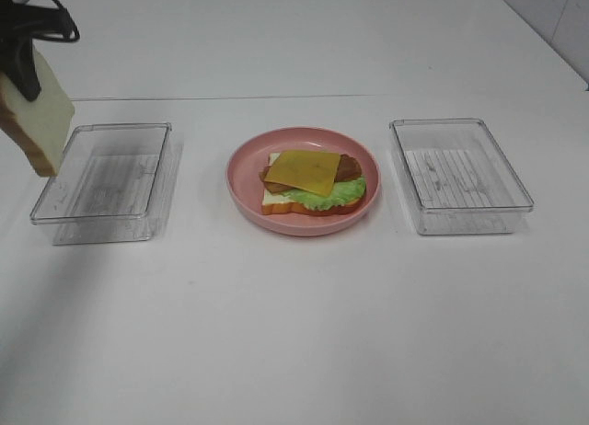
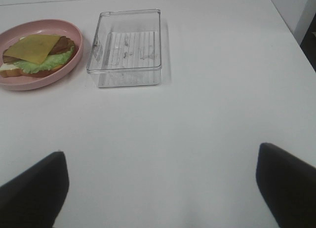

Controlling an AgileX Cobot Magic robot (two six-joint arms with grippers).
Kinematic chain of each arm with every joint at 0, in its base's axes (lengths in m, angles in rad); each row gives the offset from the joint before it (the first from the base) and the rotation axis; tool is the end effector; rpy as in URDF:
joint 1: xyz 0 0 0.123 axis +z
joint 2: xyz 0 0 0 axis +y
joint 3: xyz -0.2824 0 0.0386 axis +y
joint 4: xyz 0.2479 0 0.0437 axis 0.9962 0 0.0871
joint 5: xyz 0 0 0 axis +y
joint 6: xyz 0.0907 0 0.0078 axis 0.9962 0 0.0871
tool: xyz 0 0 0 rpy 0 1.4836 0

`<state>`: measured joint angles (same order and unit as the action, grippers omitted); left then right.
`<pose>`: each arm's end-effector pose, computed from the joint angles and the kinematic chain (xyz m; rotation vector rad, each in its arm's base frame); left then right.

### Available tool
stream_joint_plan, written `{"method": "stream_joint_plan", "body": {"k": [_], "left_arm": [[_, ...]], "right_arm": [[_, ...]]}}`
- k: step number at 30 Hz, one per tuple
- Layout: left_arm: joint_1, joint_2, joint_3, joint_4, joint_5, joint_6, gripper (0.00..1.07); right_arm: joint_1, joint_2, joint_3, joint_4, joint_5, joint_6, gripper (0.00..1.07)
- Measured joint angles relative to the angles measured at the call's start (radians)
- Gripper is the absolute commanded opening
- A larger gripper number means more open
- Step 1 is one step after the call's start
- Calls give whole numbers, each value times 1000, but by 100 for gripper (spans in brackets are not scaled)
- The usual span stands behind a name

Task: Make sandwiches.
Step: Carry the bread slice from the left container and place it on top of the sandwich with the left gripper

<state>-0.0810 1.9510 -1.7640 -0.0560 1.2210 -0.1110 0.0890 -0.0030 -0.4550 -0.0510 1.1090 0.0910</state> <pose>0.4130 -0.0383 0.2797 -0.0617 2.8952 -0.1142 -0.0023 -0.0044 0.2609 0.0047 2.1337 0.0438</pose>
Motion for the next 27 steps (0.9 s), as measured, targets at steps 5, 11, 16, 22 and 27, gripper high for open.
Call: {"method": "stream_joint_plan", "body": {"k": [5,11,16,22,27], "left_arm": [[0,-98,-2,-102,2,11,0],[0,-116,-37,-338,4,73,0],[-19,-63,-37,-591,-46,168,0],[-95,69,-37,-776,-166,275,0],[-150,155,-37,-831,-263,319,0]], "right_arm": [[0,0,0,0,0,0,96],[0,0,0,0,0,0,96],[0,0,0,0,0,0,96],[0,0,0,0,0,0,96],[0,0,0,0,0,0,96]]}}
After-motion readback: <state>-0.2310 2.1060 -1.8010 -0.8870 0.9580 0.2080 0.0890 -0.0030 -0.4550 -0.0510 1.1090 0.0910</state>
